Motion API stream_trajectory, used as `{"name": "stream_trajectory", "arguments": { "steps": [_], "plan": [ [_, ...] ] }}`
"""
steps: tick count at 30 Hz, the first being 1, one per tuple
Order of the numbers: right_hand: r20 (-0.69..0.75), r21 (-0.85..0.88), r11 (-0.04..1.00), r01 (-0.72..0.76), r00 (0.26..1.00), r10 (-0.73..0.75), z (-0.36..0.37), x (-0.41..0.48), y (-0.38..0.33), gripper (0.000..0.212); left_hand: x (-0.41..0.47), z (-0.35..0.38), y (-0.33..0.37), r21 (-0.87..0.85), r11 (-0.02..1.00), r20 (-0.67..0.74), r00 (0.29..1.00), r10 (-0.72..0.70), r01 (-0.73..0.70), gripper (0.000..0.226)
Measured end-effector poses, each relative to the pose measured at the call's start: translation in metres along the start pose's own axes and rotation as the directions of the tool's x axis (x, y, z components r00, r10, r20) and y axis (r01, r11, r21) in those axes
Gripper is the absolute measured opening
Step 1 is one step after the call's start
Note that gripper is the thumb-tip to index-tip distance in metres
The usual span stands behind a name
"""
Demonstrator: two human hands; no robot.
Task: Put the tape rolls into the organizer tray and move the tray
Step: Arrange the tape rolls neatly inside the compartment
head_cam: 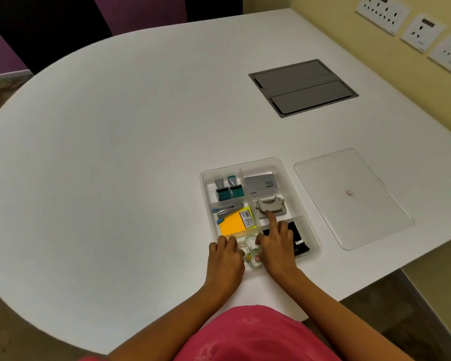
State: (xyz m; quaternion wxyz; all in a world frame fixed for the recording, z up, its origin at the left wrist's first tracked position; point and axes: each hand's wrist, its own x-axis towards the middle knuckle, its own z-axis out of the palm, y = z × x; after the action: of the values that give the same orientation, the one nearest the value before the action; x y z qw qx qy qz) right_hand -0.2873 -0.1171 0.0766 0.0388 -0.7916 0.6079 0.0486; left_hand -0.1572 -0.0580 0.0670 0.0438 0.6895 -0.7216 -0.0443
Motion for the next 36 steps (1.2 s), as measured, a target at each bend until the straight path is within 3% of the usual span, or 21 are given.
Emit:
{"name": "stream_trajectory", "arguments": {
  "steps": [8, 18, 26, 32, 36],
  "plan": [
    [-0.099, -0.079, 0.996, 0.030, 0.994, -0.038, 0.001, -0.007, -0.013, 0.047, -0.002, 0.007, -0.003, -0.015, 1.000, -0.051, 0.999, 0.007, -0.008, 0.018],
    [-0.188, 0.067, 0.996, 0.065, 0.981, -0.051, 0.005, -0.005, 0.002, 0.036, -0.003, 0.005, -0.006, -0.060, 0.998, -0.053, 0.999, 0.009, -0.012, 0.021],
    [-0.251, 0.180, 0.984, 0.001, 0.967, 0.045, -0.003, -0.010, 0.005, 0.028, 0.013, 0.000, 0.000, -0.021, 0.999, 0.027, 0.999, 0.029, -0.028, 0.034],
    [-0.251, 0.168, 0.986, 0.005, 0.967, 0.038, -0.005, -0.007, 0.000, 0.025, 0.022, 0.001, 0.000, -0.010, 1.000, -0.053, 0.998, 0.024, -0.025, 0.028],
    [-0.266, 0.151, 0.988, 0.020, 0.964, 0.021, -0.008, -0.003, 0.001, 0.024, 0.021, 0.001, -0.001, 0.005, 0.999, 0.037, 0.999, 0.033, -0.033, 0.038]
  ]
}}
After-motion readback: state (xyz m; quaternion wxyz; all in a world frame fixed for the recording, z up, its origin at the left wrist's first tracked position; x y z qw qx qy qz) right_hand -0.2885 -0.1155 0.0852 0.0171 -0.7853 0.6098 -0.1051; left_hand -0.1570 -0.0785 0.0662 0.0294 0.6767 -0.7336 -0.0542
